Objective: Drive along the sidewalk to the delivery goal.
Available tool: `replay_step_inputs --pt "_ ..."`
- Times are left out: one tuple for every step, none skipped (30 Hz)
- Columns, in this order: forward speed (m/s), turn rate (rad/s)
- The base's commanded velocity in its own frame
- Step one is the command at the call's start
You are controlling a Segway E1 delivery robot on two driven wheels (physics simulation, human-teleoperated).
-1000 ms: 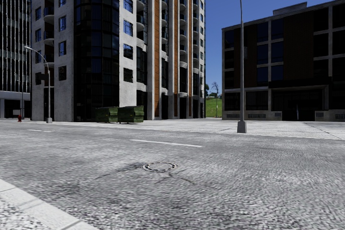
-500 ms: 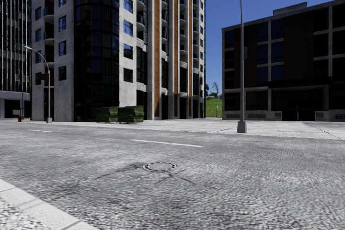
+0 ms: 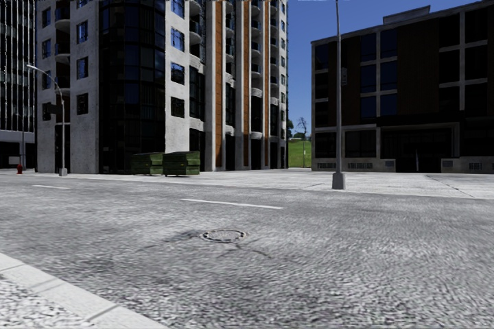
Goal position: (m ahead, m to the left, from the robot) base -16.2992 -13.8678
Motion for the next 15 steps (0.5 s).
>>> replay_step_inputs --pt "-0.32 -0.51" --pt "-0.32 -0.53" --pt "-0.32 -0.53" --pt "-0.3 -0.53" --pt "-0.3 -0.53" --pt "-0.3 -0.53" --pt "-0.3 -0.53" --pt "-0.3 -0.53" --pt "-0.3 -0.53" --pt "-0.3 -0.54" --pt "-0.3 -0.54" --pt "-0.3 -0.55" --pt "-0.3 -0.55" --pt "-0.3 -0.55" --pt "-0.3 -0.55"
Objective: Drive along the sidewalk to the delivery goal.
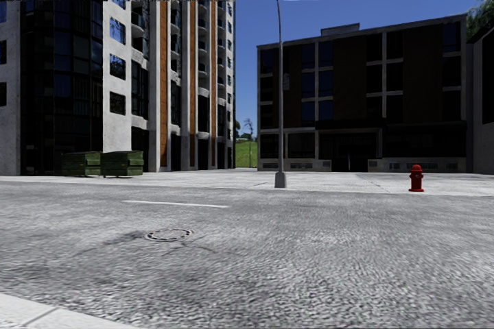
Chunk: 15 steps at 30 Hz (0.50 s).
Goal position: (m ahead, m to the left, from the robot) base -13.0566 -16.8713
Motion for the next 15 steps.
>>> replay_step_inputs --pt "-0.3 -0.55" --pt "-0.3 -0.55" --pt "-0.3 -0.55" --pt "-0.3 -0.55" --pt "-0.3 -0.57" --pt "-0.3 -0.57" --pt "-0.3 -0.6" --pt "-0.3 -0.63" --pt "-0.3 -0.64" --pt "-0.3 -0.64" --pt "-0.3 -0.64" --pt "-0.3 -0.64" --pt "-0.3 -0.64" --pt "-0.3 -0.64" --pt "-0.3 -0.64"
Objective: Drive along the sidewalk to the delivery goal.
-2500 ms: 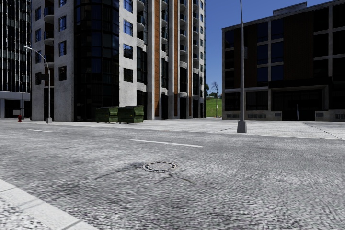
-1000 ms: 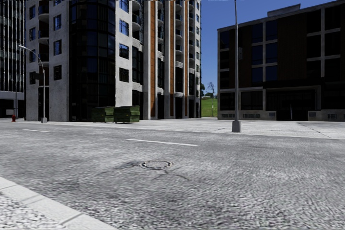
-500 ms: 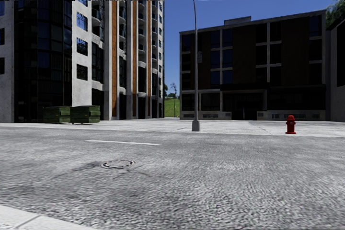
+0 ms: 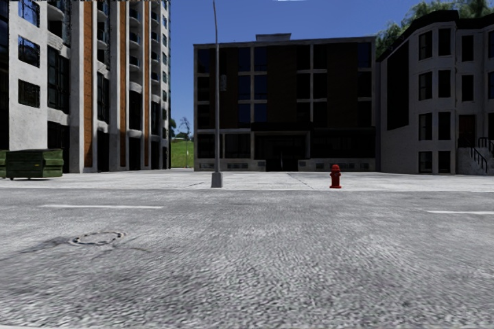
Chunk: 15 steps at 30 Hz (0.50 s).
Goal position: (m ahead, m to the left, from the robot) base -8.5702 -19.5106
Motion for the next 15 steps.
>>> replay_step_inputs --pt "-0.3 -0.64" --pt "-0.3 -0.64" --pt "-0.3 -0.64" --pt "-0.3 -0.64" --pt "-0.3 -0.64" --pt "-0.3 -0.64" --pt "-0.3 -0.64" --pt "-0.3 -0.64" --pt "-0.3 -0.64" --pt "-0.3 -0.64" --pt "-0.3 -0.64" --pt "-0.3 -0.66" --pt "-0.3 -0.72" --pt "-0.3 -0.76" --pt "-0.3 -0.77"
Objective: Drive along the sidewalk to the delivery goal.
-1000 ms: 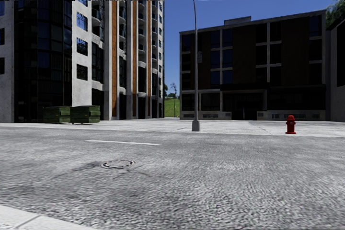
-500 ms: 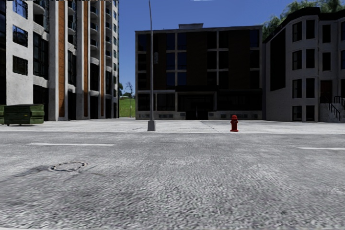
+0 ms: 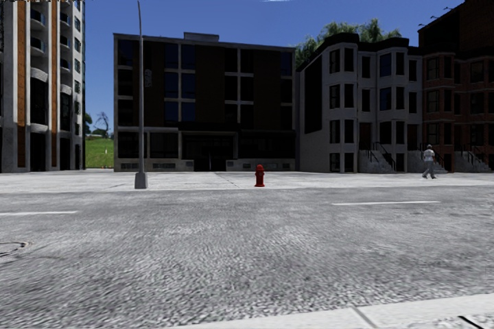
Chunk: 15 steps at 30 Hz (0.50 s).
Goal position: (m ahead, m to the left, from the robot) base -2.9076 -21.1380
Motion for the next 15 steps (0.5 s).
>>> replay_step_inputs --pt "-0.3 -0.77" --pt "-0.3 -0.77" --pt "-0.3 -0.77" --pt "-0.3 -0.77" --pt "-0.3 -0.77" --pt "-0.3 -0.77" --pt "-0.3 -0.77" --pt "-0.3 -0.77" --pt "-0.3 -0.77" --pt "-0.3 -0.77" --pt "-0.3 -0.77" --pt "-0.3 -0.77" --pt "-0.3 -0.77" --pt "-0.3 -0.77" --pt "-0.3 -0.77"
